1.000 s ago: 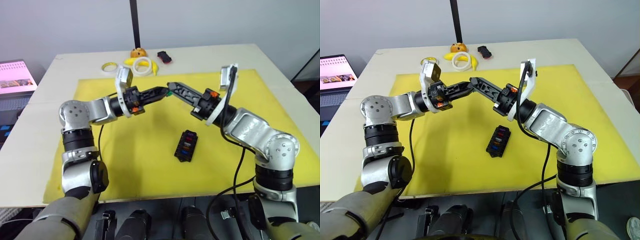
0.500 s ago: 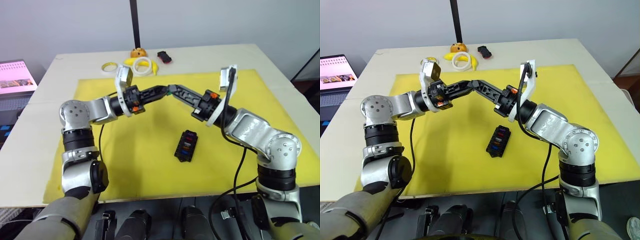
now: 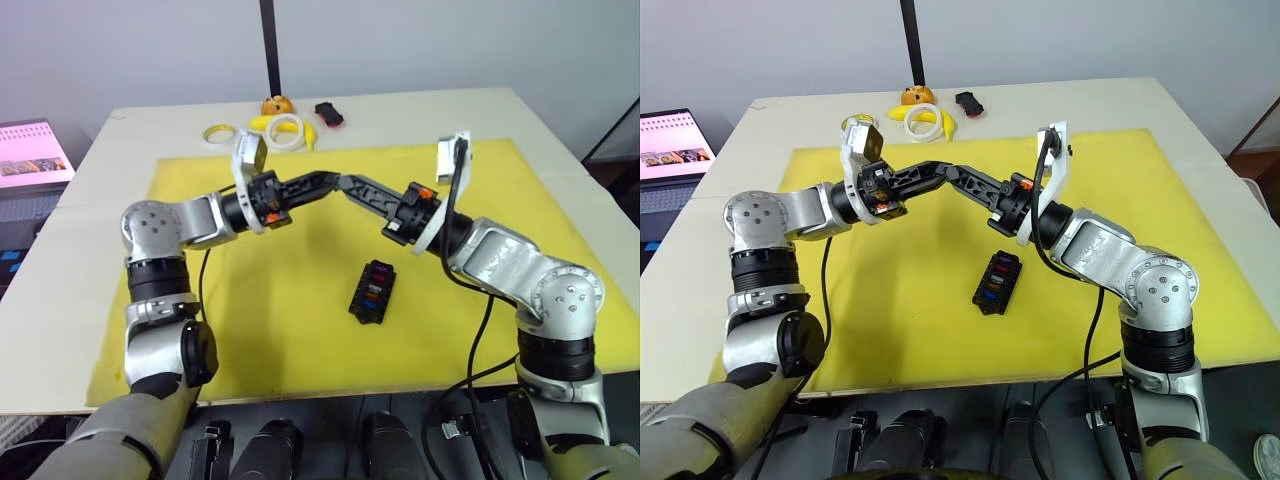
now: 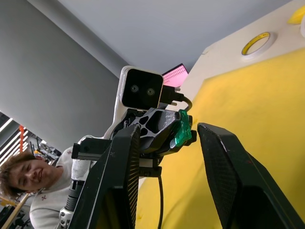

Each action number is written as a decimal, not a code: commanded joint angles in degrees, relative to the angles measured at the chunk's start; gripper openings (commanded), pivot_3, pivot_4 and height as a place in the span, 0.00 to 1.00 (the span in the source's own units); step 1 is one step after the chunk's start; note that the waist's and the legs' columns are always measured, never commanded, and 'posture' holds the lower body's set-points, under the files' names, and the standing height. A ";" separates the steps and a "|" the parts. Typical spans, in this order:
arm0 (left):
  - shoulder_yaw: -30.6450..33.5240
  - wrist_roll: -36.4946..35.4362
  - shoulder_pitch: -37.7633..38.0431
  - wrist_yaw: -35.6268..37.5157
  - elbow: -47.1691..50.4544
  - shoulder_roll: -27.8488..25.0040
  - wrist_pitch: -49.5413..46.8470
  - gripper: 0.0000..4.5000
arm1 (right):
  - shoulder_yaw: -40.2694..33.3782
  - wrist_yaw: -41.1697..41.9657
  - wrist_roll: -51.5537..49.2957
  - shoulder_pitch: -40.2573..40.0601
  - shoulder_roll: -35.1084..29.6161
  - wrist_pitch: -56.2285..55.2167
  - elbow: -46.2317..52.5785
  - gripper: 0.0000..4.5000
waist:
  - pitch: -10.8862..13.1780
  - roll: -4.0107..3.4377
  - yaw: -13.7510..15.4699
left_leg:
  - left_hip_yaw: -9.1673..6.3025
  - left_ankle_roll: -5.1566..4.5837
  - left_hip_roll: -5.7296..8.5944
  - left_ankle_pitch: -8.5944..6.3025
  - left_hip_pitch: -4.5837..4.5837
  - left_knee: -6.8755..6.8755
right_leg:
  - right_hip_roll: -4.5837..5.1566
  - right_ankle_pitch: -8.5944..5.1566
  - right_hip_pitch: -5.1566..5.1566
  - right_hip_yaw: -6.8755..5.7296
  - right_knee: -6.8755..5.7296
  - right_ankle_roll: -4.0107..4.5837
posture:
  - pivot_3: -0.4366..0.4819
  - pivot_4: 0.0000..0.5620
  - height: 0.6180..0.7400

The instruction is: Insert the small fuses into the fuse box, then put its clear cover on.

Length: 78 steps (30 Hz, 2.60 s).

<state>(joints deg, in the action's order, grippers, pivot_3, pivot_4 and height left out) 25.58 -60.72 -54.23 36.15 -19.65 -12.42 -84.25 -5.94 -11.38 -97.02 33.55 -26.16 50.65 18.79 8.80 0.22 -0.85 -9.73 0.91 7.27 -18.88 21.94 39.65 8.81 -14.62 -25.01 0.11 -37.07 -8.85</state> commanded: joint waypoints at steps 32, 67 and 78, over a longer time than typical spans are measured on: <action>-5.41 -0.72 1.73 2.00 1.02 -6.39 -0.66 0.00 | -1.25 7.31 0.21 -2.53 -13.29 3.54 4.18 0.01 | 0.00 0.00 0.16 | 0.01 0.00 0.01 0.00 0.00 0.00 | 0.00 0.00 0.01 0.00 0.02 0.00 | 0.48 0.27 1.00; -12.03 -7.13 27.39 -4.40 23.54 -37.43 3.29 0.98 | 3.87 24.73 14.90 -4.47 -15.31 7.11 8.15 0.00 | 0.03 0.05 0.67 | 0.50 0.02 0.02 0.01 -0.45 -0.53 | -0.10 -0.02 -0.13 0.75 0.09 0.03 | 0.48 0.27 1.00; -43.57 41.96 15.86 40.06 2.82 -35.85 75.70 1.00 | 7.80 37.48 33.88 -8.05 -18.66 1.67 17.43 0.61 | 0.03 -0.03 1.45 | 0.63 -0.02 -0.19 -0.01 -0.44 -0.67 | -0.20 0.06 0.16 0.62 0.89 0.07 | 0.48 0.27 1.00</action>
<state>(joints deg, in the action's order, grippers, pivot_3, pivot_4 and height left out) -17.59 -22.41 -36.82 73.98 -14.40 -48.56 -14.95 2.11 24.58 -65.56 25.17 -44.07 54.11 34.07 8.83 0.19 0.60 -9.11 0.88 7.08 -18.89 21.51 39.00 8.61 -14.56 -24.84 0.70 -36.17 -8.79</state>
